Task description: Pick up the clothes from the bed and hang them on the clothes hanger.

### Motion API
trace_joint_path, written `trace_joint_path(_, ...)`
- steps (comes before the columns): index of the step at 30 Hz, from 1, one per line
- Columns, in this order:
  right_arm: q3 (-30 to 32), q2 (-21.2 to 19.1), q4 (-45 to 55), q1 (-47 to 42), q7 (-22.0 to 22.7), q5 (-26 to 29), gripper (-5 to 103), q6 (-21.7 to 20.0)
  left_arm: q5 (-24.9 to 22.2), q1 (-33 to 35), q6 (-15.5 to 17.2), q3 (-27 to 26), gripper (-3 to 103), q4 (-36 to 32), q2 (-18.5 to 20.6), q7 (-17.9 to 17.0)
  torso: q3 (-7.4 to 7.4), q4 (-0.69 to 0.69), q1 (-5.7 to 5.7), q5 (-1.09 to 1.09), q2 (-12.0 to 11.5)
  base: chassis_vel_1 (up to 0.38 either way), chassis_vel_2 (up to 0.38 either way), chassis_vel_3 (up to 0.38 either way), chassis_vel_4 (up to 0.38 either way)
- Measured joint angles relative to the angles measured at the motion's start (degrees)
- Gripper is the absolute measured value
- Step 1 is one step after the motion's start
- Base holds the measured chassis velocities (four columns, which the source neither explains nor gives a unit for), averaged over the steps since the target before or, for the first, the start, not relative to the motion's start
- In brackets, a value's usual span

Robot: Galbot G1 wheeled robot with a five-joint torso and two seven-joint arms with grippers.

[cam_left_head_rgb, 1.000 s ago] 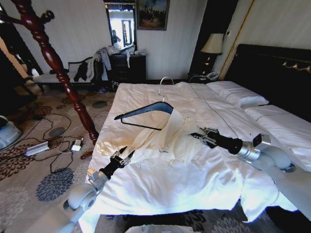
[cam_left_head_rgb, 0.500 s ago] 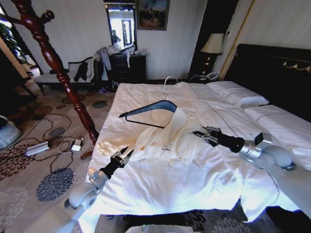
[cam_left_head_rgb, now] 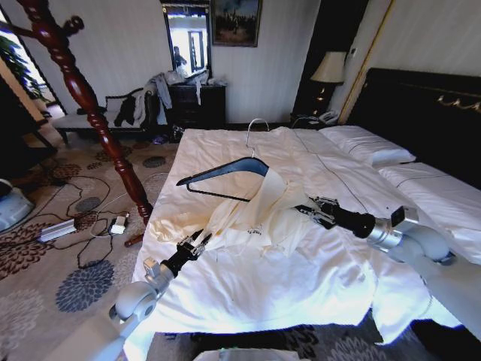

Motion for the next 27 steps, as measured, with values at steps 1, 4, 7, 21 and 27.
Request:
trace_joint_path(1,0.0,0.0,0.3,0.0,0.0,0.0,23,0.0,0.0,-0.2,0.1,0.3,30,0.1,-0.3,0.1,0.0,0.0,0.0,0.0,0.0,0.0,0.0,0.0,0.0)
trace_joint_path(4,0.0,0.0,0.7,0.0,0.1,0.1,23,0.0,0.0,-0.7,0.3,0.8,24,0.3,-0.8,0.3,0.0,0.0,0.0,0.0,0.0,0.0,0.0,0.0,0.0)
trace_joint_path(7,0.0,0.0,1.3,0.0,0.3,0.3,23,-0.1,0.2,-1.0,0.6,1.4,8,0.6,-1.7,0.4,0.0,0.0,0.0,0.0,0.0,0.0,0.0,0.0,0.0)
trace_joint_path(21,0.3,0.3,0.2,-0.5,1.3,-0.2,23,-0.2,-8.5,-4.2,1.2,-6.7,0,-1.6,-1.6,-0.1,0.0,0.0,0.0,-0.01,0.0,0.0,0.0,0.0,0.0)
trace_joint_path(27,-0.6,0.6,-1.0,-0.5,1.2,-1.4,23,-0.1,-24.2,-14.3,5.1,-14.7,0,-1.1,1.6,-2.6,0.0,0.0,0.0,0.0,0.0,0.0,0.0,0.0,0.0)
